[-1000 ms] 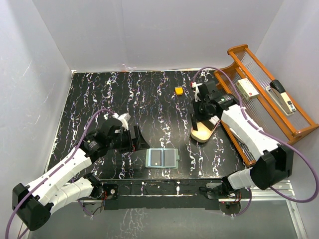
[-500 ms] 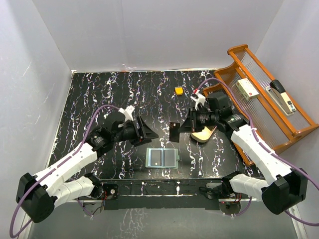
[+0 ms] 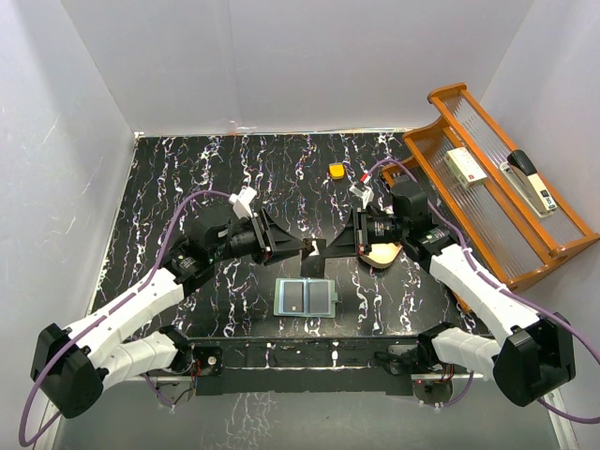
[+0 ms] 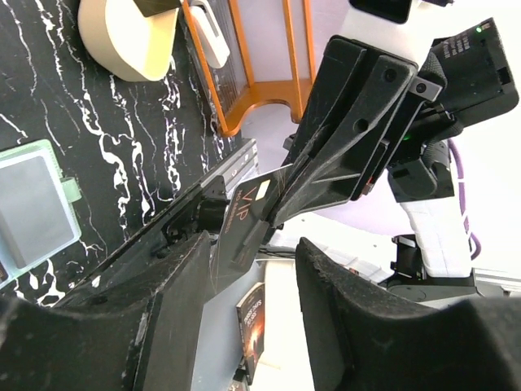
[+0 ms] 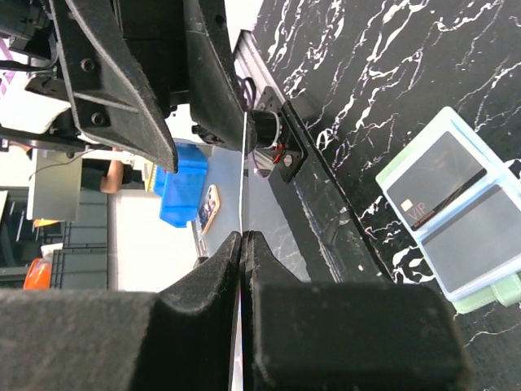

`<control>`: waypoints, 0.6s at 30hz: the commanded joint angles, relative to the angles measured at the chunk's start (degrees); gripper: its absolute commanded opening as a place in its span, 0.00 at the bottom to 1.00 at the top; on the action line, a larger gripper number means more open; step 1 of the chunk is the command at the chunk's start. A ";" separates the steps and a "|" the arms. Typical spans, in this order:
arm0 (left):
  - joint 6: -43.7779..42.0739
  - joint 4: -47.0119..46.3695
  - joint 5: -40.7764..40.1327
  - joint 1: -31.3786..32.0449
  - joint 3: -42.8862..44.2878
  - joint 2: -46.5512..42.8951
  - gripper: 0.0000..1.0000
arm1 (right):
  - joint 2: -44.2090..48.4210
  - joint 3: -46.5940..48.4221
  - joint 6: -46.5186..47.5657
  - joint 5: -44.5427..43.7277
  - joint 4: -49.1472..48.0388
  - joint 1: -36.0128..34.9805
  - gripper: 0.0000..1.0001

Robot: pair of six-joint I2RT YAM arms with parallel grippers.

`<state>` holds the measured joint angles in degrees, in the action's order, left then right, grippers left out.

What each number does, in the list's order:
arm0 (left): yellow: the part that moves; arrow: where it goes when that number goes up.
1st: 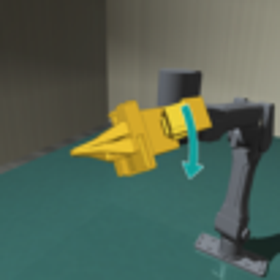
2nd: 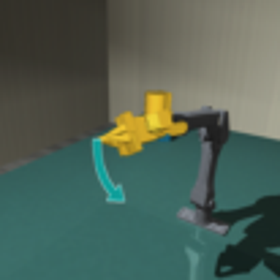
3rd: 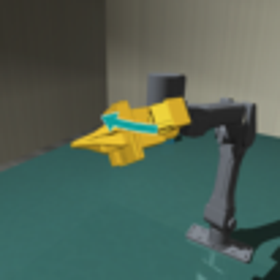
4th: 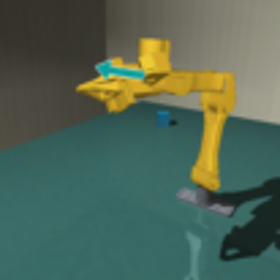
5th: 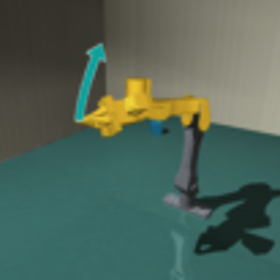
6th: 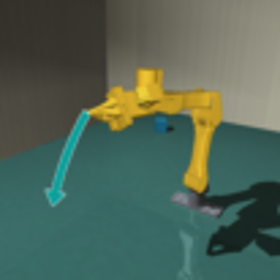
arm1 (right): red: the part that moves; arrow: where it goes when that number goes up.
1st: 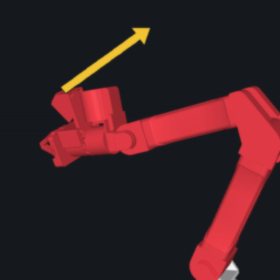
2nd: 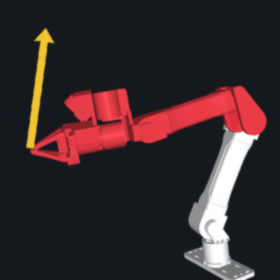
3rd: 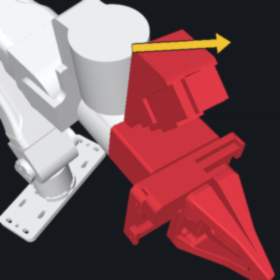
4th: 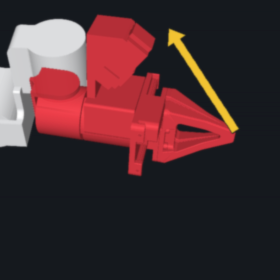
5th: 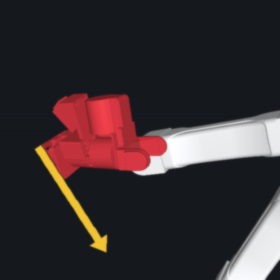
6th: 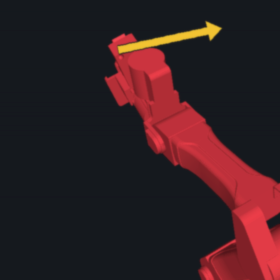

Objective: Put the credit cards into the card holder
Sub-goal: Pick up the credit card from the storage box.

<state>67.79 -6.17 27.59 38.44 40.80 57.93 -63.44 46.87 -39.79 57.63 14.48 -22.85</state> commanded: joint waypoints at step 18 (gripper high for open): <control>4.83 -5.91 3.34 -0.03 -0.71 -1.42 0.00 | 3.13 -2.55 -8.79 4.63 -12.36 0.09 0.00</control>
<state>71.40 -9.76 28.99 38.44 40.45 58.28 -61.80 45.08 -47.88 60.95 5.80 -22.85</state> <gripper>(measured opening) 0.063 0.008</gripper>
